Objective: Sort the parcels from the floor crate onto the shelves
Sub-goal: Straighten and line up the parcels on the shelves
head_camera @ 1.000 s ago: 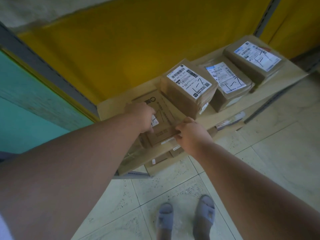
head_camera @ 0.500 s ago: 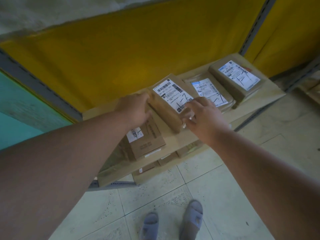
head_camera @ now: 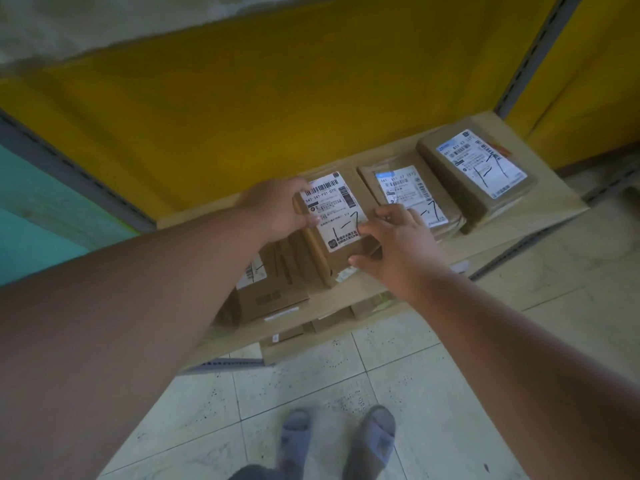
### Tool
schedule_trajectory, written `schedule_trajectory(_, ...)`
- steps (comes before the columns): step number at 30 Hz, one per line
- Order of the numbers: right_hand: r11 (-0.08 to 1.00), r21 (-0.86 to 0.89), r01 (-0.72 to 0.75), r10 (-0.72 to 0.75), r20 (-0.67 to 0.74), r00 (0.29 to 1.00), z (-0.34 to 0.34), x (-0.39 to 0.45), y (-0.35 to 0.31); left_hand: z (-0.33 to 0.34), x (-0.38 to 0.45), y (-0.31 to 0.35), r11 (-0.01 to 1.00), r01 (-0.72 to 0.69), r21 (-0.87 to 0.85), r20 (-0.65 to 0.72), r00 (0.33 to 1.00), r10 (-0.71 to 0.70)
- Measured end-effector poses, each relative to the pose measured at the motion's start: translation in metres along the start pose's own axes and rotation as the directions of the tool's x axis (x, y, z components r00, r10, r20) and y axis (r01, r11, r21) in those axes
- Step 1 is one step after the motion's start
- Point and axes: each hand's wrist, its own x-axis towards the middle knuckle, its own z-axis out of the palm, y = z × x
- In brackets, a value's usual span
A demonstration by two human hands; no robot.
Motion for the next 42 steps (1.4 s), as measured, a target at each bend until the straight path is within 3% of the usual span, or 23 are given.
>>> schedule_trajectory(8, 0.998, 0.03, -0.046, 0.046, 0.014, 0.999, 0.003, -0.012, -0.006, 0.003, -0.012, -0.002, 0.999, -0.034, 0.033, -0.007, 0.999, 0.034)
schedule_trajectory(14, 0.995, 0.008, -0.097, 0.098, -0.015, 0.995, -0.013, -0.02, -0.004, -0.007, -0.019, 0.01, 0.978, -0.023, 0.208, -0.044, 0.998, 0.033)
schedule_trajectory(22, 0.973, -0.066, -0.219, 0.219, -0.013, 0.976, -0.04, -0.023, 0.07, -0.004, 0.01, 0.075, 0.917, -0.229, 0.328, 0.007, 0.971, 0.24)
schedule_trajectory(31, 0.987, -0.154, 0.046, -0.025, 0.137, 0.99, -0.042, 0.028, 0.123, 0.015, 0.065, 0.129, 0.867, -0.14, 0.478, 0.151, 0.986, 0.075)
schedule_trajectory(35, 0.96, -0.239, 0.143, -0.114, 0.132, 0.985, -0.044, 0.038, 0.144, 0.019, 0.069, 0.142, 0.907, -0.068, 0.416, 0.142, 0.99, 0.009)
schedule_trajectory(42, 0.954, -0.21, 0.213, -0.193, 0.112, 0.975, -0.046, 0.036, 0.164, 0.027, 0.064, 0.145, 0.909, -0.024, 0.417, 0.081, 0.997, -0.011)
